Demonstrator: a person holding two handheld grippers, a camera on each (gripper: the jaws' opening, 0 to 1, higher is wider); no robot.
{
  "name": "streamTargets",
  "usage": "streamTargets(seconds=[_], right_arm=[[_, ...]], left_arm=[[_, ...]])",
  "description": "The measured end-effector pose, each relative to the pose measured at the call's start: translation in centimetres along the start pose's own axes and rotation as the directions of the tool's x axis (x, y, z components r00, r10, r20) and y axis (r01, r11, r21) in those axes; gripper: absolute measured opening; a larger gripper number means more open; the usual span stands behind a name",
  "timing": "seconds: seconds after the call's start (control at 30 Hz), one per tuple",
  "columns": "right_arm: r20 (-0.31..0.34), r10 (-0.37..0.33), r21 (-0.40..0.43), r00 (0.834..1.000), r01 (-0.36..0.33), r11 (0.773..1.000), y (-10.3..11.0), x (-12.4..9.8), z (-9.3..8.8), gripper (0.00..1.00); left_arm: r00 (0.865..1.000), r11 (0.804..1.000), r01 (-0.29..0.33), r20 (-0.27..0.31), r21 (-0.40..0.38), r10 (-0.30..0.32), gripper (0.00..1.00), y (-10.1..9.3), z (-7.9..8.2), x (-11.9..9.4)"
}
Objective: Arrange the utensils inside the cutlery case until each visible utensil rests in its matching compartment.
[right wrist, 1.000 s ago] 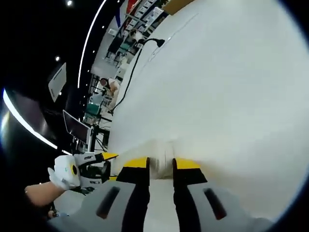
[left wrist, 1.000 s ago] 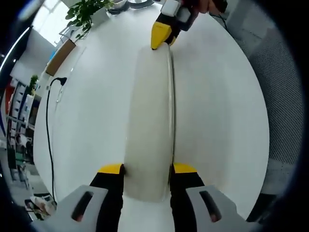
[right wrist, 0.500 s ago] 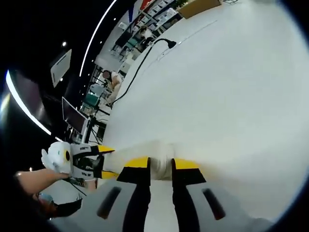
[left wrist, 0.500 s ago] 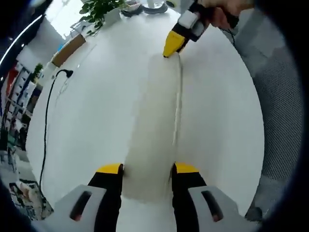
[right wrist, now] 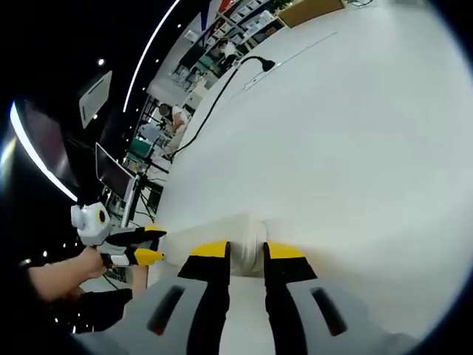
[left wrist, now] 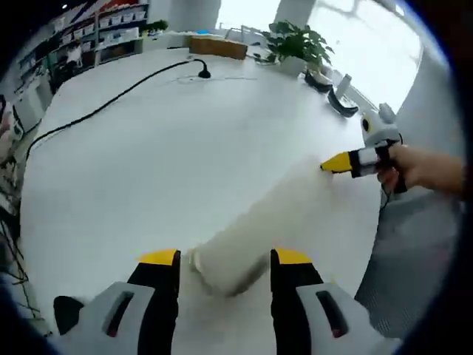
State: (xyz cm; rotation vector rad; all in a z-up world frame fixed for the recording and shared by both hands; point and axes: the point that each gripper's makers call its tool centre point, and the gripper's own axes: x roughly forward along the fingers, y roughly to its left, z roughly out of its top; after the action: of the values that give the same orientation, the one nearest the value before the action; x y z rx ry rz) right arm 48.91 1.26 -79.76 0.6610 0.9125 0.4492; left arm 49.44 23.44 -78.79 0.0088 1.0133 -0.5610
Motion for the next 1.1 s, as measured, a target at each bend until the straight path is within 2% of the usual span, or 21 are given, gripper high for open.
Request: streamTargets(seconds=[0.03, 0.13, 0.2, 0.3, 0.37, 0.4, 0.43, 0.47, 0.53, 0.57, 0.67, 0.77, 0.8, 0.83, 0.9, 0.97, 1.07, 1.1], right_arm=[[0.001, -0.001, -0.001, 1.0, 0.001, 1.0, -0.1, 0.0, 0.0, 0.16], [-0.005, -0.008, 0.041, 1.0, 0.009, 0.999, -0.4, 0.0, -0.1, 0.2], [-0.014, -0.005, 0.063, 1.0, 0.006, 0.998, -0.7, -0.1, -0.3, 0.22], [-0.031, 0.008, 0.071, 0.999, -0.006, 0.997, -0.4, -0.1, -0.5, 0.21], [-0.042, 0.009, 0.076, 0.999, -0.006, 0.997, -0.4, -0.1, -0.5, 0.22], [-0.052, 0.014, 0.081, 0.999, -0.01, 0.997, -0.3, -0.1, -0.6, 0.21], [-0.055, 0.016, 0.076, 0.998, -0.012, 0.997, -0.2, -0.2, -0.6, 0.21], [-0.059, 0.019, 0.068, 0.998, -0.015, 0.998, -0.2, -0.2, -0.6, 0.21], [-0.067, 0.019, 0.058, 0.998, -0.015, 0.998, 0.0, -0.2, -0.7, 0.21], [-0.07, 0.018, 0.058, 0.997, -0.013, 0.998, 0.0, -0.2, -0.8, 0.21], [-0.077, 0.026, 0.075, 0.997, -0.02, 0.997, 0.1, -0.2, -0.9, 0.22], [-0.086, 0.027, 0.07, 0.996, -0.021, 0.997, 0.1, 0.1, -0.7, 0.2], [-0.09, 0.021, 0.073, 0.996, -0.014, 0.997, 0.0, 0.1, -0.7, 0.2], [-0.096, 0.026, 0.067, 0.995, -0.019, 0.998, 0.1, 0.1, -0.7, 0.2], [-0.104, 0.027, 0.053, 0.994, -0.021, 0.998, 0.0, 0.1, -0.7, 0.19], [-0.108, 0.029, 0.053, 0.994, -0.024, 0.998, 0.0, 0.1, -0.8, 0.19], [-0.115, 0.025, 0.04, 0.993, -0.021, 0.999, 0.0, 0.2, -0.8, 0.18], [-0.118, 0.024, 0.046, 0.993, -0.019, 0.999, 0.0, 0.2, -0.7, 0.18]], left_arm=[[1.0, 0.997, -0.011, 0.013, -0.083, 0.012, 0.5, 0.5, -0.2, -0.3], [1.0, 0.975, 0.001, 0.03, -0.223, 0.006, 0.42, 0.7, -0.9, -1.0], [0.997, 0.937, 0.055, 0.061, -0.345, -0.036, 0.41, 0.0, -1.0, -1.4], [0.997, 0.89, 0.08, 0.045, -0.449, -0.067, 0.41, -0.3, -1.9, -1.3], [0.998, 0.88, 0.061, 0.018, -0.47, -0.06, 0.41, -0.2, -2.7, -1.2], [0.998, 0.885, 0.057, 0.013, -0.461, -0.057, 0.4, -0.2, -2.9, -1.1], [0.998, 0.888, 0.047, -0.02, -0.458, -0.064, 0.37, -0.5, -3.7, -1.0], [0.997, 0.885, 0.056, -0.024, -0.462, -0.075, 0.34, -0.7, -3.9, -1.0], [0.998, 0.89, 0.062, 0.005, -0.452, -0.068, 0.3, -0.4, -3.6, -1.0], [0.997, 0.858, 0.08, 0.022, -0.507, -0.08, 0.3, -0.6, -3.4, -0.7], [0.995, 0.856, 0.093, 0.021, -0.509, -0.096, 0.3, -0.6, -3.2, -0.5], [0.992, 0.836, 0.122, 0.029, -0.535, -0.127, 0.23, -1.2, -2.9, -0.4], [0.983, 0.809, 0.175, 0.056, -0.561, -0.174, 0.2, -2.0, -2.5, -0.4], [0.989, 0.827, 0.137, 0.034, -0.545, -0.141, 0.2, -1.4, -2.8, -0.1], [0.987, 0.82, 0.15, 0.04, -0.552, -0.154, 0.19, -1.5, -2.8, -0.2], [0.986, 0.802, 0.156, 0.048, -0.576, -0.158, 0.19, -1.7, -2.8, -0.2], [0.985, 0.813, 0.163, 0.043, -0.56, -0.168, 0.18, -1.6, -2.7, -0.2], [0.986, 0.824, 0.154, 0.03, -0.545, -0.165, 0.17, -1.7, -2.6, -0.2]])
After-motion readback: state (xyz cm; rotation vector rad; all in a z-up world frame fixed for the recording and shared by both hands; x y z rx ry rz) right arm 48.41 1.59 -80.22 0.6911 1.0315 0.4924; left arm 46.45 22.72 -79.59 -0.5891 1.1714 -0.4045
